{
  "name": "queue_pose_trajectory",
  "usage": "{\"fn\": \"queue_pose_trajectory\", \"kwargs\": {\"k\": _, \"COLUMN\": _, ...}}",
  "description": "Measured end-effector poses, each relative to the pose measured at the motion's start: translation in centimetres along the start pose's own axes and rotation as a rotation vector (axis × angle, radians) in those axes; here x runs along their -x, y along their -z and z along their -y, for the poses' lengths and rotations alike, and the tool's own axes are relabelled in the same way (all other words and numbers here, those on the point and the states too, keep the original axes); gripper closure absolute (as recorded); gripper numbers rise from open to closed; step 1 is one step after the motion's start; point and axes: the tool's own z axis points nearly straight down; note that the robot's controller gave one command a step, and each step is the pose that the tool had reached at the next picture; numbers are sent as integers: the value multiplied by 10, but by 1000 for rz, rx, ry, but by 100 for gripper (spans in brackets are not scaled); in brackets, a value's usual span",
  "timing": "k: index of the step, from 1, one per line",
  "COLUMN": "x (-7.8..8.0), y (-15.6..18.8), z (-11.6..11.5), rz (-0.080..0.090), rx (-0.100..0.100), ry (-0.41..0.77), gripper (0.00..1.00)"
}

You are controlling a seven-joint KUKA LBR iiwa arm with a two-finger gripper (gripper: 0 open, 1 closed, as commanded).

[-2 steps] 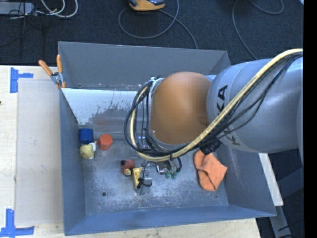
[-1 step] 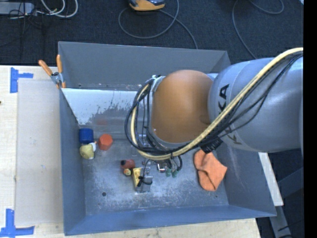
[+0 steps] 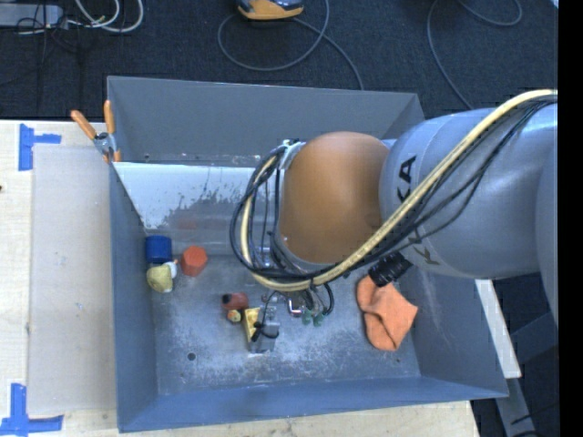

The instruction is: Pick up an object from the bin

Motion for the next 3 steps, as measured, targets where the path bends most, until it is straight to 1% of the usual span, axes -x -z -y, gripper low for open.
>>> {"fn": "queue_pose_trajectory", "kwargs": {"k": 1, "x": -3, "y": -19, "z": 16, "rz": -5, "rx": -2, "ry": -49, "gripper": 0}}
{"fn": "queue_pose_trajectory", "kwargs": {"k": 2, "x": -9, "y": -32, "z": 40, "rz": -3, "rx": -1, "ry": -17, "gripper": 0}}
{"fn": "queue_pose_trajectory", "kwargs": {"k": 3, "x": -16, "y": -54, "z": 53, "rz": -6, "rx": -2, "ry": -13, "gripper": 0}}
